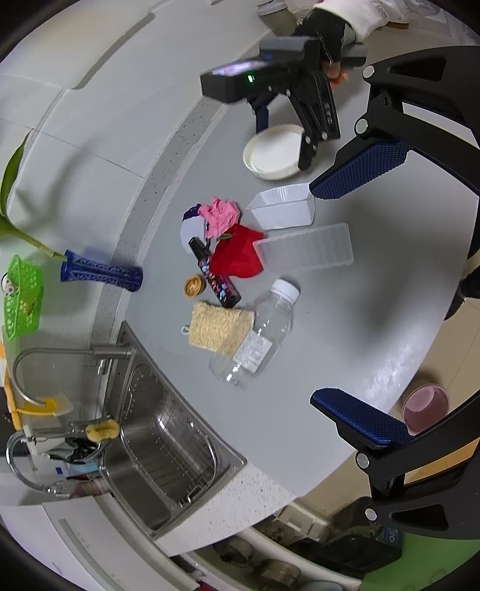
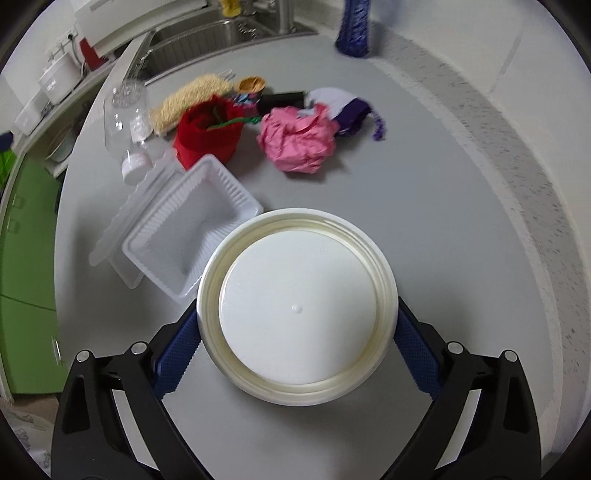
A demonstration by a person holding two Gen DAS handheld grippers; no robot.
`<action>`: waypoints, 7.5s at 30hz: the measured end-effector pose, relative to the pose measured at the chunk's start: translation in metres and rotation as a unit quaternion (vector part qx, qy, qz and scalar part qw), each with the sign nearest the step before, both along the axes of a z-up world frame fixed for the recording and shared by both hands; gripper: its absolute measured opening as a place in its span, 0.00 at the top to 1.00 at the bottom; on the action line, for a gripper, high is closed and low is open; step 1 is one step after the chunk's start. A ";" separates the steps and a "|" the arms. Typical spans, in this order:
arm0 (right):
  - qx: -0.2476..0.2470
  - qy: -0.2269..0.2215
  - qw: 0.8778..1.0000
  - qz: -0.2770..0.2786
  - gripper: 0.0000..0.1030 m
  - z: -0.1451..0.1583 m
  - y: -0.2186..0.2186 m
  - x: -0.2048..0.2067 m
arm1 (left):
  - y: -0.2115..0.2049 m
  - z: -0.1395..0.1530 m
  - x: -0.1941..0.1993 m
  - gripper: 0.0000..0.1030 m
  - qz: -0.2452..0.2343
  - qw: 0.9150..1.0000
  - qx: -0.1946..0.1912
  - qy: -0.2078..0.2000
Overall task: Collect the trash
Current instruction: 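Grasp the white round plastic lid with the right gripper, then grasp the clear plastic tray with the left gripper, then carry the tray with the left gripper while the right carries the lid to the wastebasket, then open both grippers over the pink wastebasket, dropping tray and lid, then grasp the white plastic box with the right gripper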
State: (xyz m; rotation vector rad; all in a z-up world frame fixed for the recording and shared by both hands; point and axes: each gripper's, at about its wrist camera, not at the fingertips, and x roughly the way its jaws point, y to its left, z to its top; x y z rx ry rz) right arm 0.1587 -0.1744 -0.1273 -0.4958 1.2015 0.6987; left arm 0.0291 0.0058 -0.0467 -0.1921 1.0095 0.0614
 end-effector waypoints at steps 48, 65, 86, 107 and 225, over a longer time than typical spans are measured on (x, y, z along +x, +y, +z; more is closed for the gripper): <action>0.062 -0.065 0.996 -0.029 0.08 0.066 -0.029 -0.023 | -0.028 -0.051 0.005 0.92 0.004 0.999 -0.022 0.045; 0.138 -0.061 0.976 0.159 0.08 0.097 0.137 -0.155 | 0.085 0.003 -0.182 0.92 0.169 0.986 0.009 0.003; 0.065 0.032 0.935 0.346 0.08 -0.194 0.382 -0.329 | 0.247 -0.299 -0.356 0.92 0.361 0.927 -0.077 0.068; 0.030 0.044 0.917 0.394 0.08 -0.392 0.420 -0.365 | 0.299 -0.475 -0.388 0.05 0.426 0.897 -0.113 0.037; 0.110 -0.014 0.993 -0.032 0.92 0.042 0.038 -0.026 | 0.065 -0.068 0.061 0.05 0.162 0.979 -0.127 0.007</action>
